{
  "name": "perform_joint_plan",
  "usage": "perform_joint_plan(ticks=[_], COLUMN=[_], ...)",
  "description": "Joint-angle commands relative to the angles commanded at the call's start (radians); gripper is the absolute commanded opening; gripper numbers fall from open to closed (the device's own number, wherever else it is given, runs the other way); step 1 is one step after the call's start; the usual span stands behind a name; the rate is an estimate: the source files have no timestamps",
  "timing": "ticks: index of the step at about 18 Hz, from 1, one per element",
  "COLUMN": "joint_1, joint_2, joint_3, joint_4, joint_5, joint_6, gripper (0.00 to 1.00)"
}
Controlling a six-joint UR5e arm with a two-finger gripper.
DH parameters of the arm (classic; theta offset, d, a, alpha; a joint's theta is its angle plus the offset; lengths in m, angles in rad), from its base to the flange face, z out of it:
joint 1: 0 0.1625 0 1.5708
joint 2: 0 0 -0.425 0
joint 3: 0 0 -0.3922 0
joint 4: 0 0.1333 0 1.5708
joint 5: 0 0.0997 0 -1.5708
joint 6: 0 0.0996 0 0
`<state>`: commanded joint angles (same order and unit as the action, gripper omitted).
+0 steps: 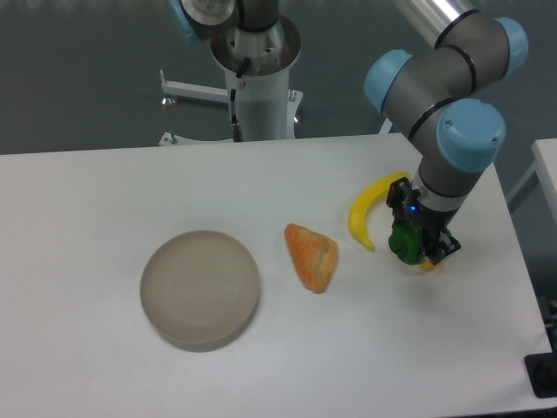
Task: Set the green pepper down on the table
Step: 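Lift the green pepper in the gripper up from beside the banana, then carry the green pepper past the banana toward the orange piece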
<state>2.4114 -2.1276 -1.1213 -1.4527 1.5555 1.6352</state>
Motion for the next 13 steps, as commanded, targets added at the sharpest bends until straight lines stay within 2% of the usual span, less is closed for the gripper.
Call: perform_joint_plan(ticks=[6, 8, 10, 11, 13], joint_1=[-0.005, -0.005, -0.009, -0.008, -0.015], joint_2=[0.038, 0.095, 0.171, 0.187, 0.204], joint_3=[-0.043, -0.142, -0.28, -0.332, -0.415], joint_4=[-0.02, -0.029, -0.008, -0.003, 0.003], joint_5=[-0.008, -0.028, -0.031, -0.034, -0.035], joint_6=[-0.002, -0.002, 0.006, 0.012, 0.02], gripper=[0.04, 0.05, 0.06, 0.09, 0.08])
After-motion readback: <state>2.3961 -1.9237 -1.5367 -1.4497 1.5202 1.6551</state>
